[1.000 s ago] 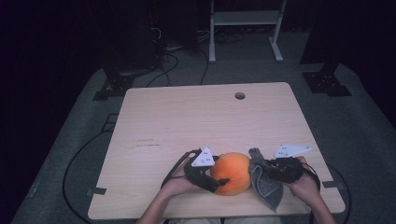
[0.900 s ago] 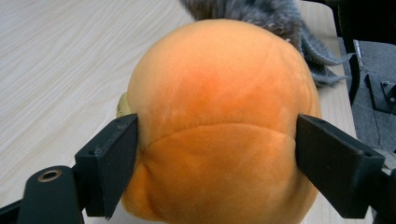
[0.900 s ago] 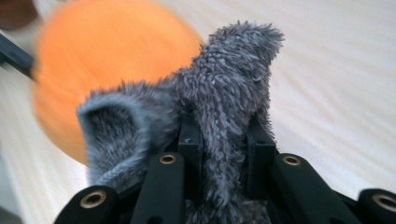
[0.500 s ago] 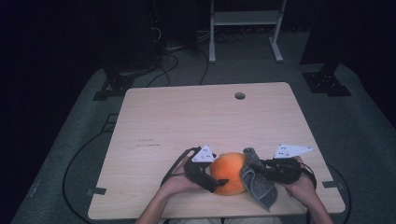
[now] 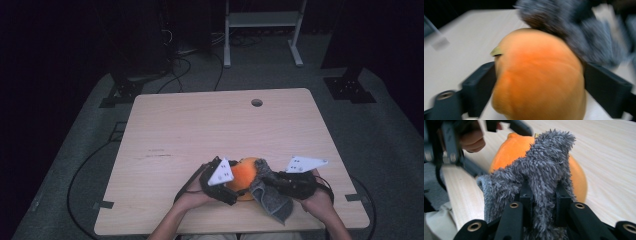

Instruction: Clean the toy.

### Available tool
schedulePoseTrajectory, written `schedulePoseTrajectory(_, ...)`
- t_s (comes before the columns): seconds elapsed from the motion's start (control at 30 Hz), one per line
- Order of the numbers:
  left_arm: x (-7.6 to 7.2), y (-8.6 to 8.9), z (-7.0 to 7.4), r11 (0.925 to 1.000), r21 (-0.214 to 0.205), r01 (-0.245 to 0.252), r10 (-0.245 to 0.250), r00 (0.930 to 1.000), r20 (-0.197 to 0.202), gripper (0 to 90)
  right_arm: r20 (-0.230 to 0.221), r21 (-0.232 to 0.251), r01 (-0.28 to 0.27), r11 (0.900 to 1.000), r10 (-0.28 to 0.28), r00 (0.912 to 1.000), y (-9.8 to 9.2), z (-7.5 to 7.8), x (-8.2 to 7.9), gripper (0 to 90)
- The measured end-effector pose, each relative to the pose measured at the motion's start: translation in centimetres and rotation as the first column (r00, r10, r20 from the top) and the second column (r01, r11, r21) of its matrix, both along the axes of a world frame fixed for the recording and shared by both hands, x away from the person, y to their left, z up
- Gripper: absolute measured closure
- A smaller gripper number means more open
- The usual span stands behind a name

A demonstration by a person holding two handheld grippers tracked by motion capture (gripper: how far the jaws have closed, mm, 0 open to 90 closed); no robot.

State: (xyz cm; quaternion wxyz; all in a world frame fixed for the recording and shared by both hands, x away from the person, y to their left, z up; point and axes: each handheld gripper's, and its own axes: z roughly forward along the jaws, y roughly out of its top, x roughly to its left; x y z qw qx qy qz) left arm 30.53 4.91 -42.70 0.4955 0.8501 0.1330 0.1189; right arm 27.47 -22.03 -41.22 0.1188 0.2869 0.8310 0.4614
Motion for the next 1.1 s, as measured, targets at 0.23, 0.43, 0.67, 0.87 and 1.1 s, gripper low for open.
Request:
schedulePoseTrajectory(0.23,0.1,0.1,-0.9,0.9998,0.015,0.012,-0.011,0.9984,-0.056,24.0,0.015,0.010,-0.012,0.9999,0.012,0.9998,0.1,0.4,-0.4,72.8)
schedulePoseTrajectory(0.43,-0.4,0.2,-1.0,0.9970,0.045,0.063,-0.063,0.9980,0.001,27.7,0.030,0.043,0.019,0.9989,-0.021,0.9993,-0.5,0.5,0.0,72.8)
schedulePoseTrajectory(0.67,-0.8,0.3,-1.2,0.9952,0.048,0.085,-0.086,0.9961,0.017,27.6,-0.086,0.046,0.114,0.9925,-0.109,0.9903,-3.4,-2.1,1.7,72.6)
schedulePoseTrajectory(0.87,-1.0,0.3,-1.3,0.9938,0.055,0.096,-0.097,0.9951,0.020,27.7,-0.037,0.096,0.106,0.9898,-0.103,0.9940,-3.2,-0.9,1.2,72.7)
schedulePoseTrajectory(1.1,-1.2,0.2,-1.3,0.9929,0.065,0.099,-0.101,0.9946,0.023,27.9,-0.103,0.080,0.145,0.9861,-0.137,0.9853,-3.2,-2.4,2.2,72.1)
